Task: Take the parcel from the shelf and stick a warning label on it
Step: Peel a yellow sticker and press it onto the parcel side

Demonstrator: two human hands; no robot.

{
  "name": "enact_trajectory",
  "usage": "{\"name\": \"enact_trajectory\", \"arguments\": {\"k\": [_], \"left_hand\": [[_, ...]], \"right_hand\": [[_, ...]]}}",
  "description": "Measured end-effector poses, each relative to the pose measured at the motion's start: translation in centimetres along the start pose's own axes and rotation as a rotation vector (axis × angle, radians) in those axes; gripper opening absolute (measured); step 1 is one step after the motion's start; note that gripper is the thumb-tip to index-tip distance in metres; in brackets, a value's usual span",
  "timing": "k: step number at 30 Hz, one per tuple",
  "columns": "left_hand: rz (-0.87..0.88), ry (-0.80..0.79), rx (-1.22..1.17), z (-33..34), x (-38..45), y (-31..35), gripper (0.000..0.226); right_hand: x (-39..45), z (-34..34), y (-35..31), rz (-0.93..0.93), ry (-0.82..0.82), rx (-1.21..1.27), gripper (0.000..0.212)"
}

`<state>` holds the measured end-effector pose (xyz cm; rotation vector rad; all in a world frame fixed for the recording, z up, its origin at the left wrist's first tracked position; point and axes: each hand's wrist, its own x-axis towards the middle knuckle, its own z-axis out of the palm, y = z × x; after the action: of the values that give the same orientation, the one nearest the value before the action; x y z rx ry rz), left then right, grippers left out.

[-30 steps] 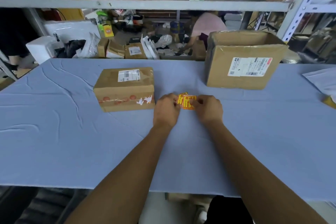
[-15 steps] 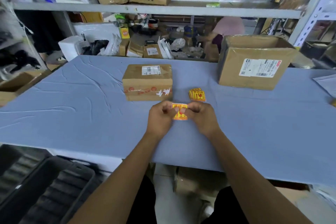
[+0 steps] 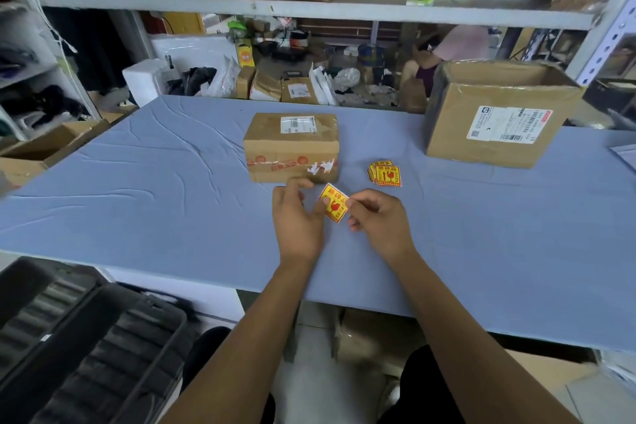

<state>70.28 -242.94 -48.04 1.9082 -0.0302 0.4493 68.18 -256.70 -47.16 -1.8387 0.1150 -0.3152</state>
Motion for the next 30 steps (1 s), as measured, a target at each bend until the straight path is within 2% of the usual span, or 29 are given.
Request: {"name": "enact_trajectory", "arguments": {"k": [1,4,6,9,11,13,15,30], "left_hand": [[0.008,0.001,-0.019,-0.1,0.0,-0.1,0.014],[0.038,-0.158,-0.091,0.0,-0.1,0.0,0.004],[0.052,-0.23,-0.113,0.0,-0.2,0.2,0.004],[0.083,-0.284,-0.135,0.0,-0.2,0.2,0.009],[0.089,-0.296,-0.14,0.0,-0.2,0.0,0.01],[0.082,-0.301,-0.156,0.1,-0.3,0.1,0.011],[0.079,-0.305,-0.158,0.1,-0.4,0.1,0.011],[0.019,-0.326,-0.259,-0.2,-0.4,0.3,0.01]], "right_hand": [[-0.1,0.4,0.0,0.005,0.008,0.023,0.021],[-0.3,0.6,0.1,0.012,-0.014,0.073,0.017],[-0.2,0.1,0.2,0.036,-0.049,0.129,0.006],[-0.4,-0.5,-0.2,0.062,-0.106,0.191,0.006],[-0.4,-0.7,-0.5,0.087,-0.132,0.239,0.004],[-0.5,-0.9,-0.8,0.121,-0.143,0.284,0.016],[-0.5,-1.0,-0.9,0.124,-0.154,0.29,0.02],[-0.6,-1.2,-0.7,0.13,-0.14,0.279,0.009]]}}
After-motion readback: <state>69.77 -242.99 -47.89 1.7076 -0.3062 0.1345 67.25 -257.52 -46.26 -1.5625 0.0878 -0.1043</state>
